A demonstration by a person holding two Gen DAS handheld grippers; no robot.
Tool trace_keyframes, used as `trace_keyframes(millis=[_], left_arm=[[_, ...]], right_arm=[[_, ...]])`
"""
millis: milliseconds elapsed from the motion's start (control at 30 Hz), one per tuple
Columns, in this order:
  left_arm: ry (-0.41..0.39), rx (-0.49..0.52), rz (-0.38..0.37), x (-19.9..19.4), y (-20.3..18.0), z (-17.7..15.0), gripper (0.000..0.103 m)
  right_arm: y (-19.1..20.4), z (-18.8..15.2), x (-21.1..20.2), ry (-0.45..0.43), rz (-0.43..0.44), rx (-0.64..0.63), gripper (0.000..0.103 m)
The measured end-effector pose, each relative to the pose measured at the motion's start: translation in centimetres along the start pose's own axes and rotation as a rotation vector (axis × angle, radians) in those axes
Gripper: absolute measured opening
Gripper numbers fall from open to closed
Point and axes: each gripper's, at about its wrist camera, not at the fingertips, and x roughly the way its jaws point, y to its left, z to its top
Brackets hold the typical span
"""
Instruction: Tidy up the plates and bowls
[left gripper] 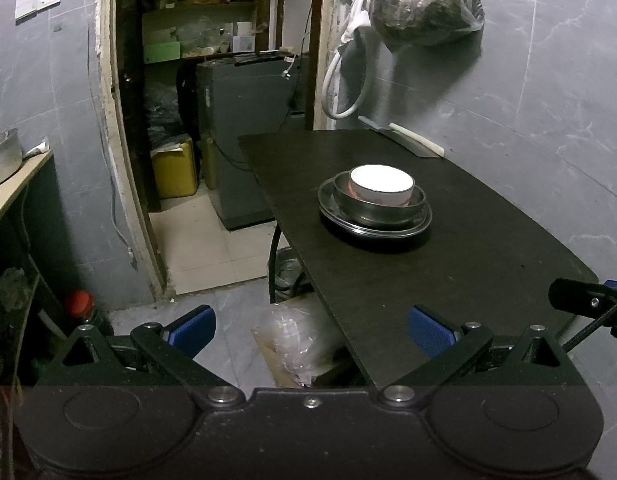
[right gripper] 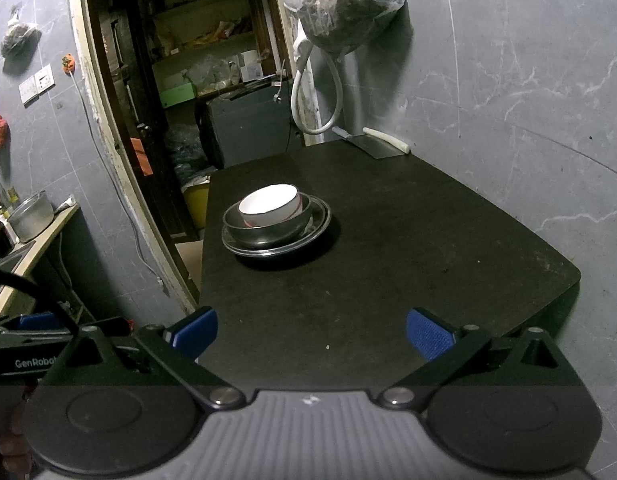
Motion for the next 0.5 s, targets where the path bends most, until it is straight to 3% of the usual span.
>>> trace_keyframes(millis=[500], left_arm=[[0.008, 0.032, 0.002, 0.7, -0.5, 0.4, 0.102]], right_arm=[[-1.2, -0.4, 1.1, 0.015, -0.004, 0.012, 0.103]])
